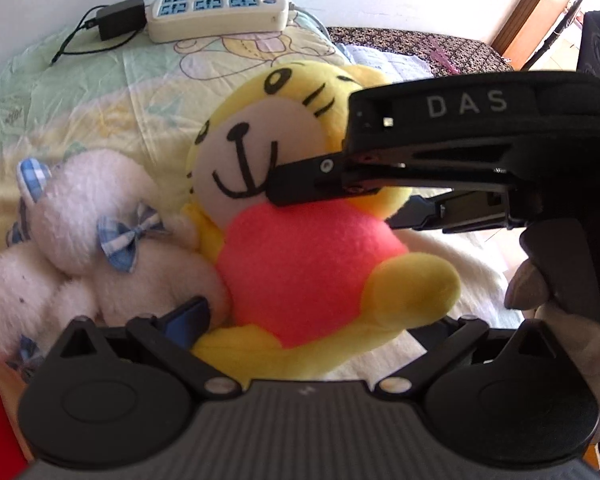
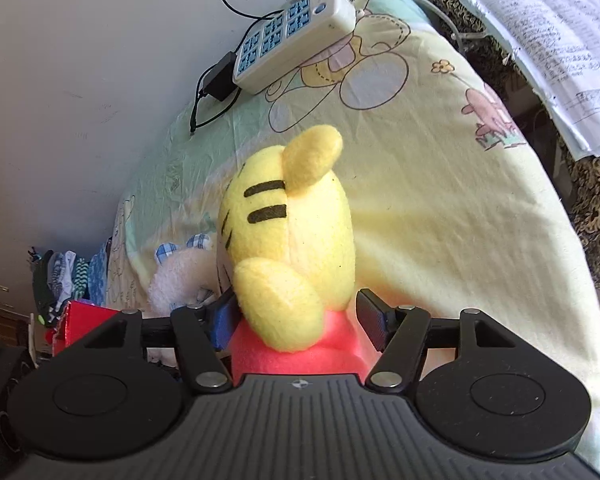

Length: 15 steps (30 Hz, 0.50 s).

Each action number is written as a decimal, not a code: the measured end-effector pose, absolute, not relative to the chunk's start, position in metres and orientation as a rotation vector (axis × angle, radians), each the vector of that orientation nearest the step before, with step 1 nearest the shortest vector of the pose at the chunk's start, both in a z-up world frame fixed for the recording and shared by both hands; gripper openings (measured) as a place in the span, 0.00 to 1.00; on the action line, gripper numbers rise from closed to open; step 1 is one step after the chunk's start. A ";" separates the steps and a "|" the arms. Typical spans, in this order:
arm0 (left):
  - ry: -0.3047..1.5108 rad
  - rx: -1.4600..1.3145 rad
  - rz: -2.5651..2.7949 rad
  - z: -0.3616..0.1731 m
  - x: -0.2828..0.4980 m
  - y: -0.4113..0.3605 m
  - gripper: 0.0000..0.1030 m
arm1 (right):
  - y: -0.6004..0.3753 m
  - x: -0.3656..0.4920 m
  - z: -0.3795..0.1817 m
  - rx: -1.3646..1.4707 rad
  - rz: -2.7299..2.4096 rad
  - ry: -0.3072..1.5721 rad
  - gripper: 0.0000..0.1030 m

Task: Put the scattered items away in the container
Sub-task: 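Grasp the yellow tiger plush by its red body with the right gripper, then lift the yellow tiger plush off the bed with the right gripper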

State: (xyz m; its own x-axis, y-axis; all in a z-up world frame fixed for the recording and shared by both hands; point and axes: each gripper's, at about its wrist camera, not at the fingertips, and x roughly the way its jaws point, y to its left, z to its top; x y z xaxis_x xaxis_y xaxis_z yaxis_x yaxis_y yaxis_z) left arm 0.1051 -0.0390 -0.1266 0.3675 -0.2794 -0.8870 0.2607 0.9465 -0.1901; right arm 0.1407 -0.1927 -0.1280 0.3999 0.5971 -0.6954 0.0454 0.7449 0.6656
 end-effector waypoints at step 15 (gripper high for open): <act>1.144 0.010 -0.431 -0.114 0.072 -0.053 0.92 | -0.200 0.102 -0.108 0.695 0.457 1.147 0.49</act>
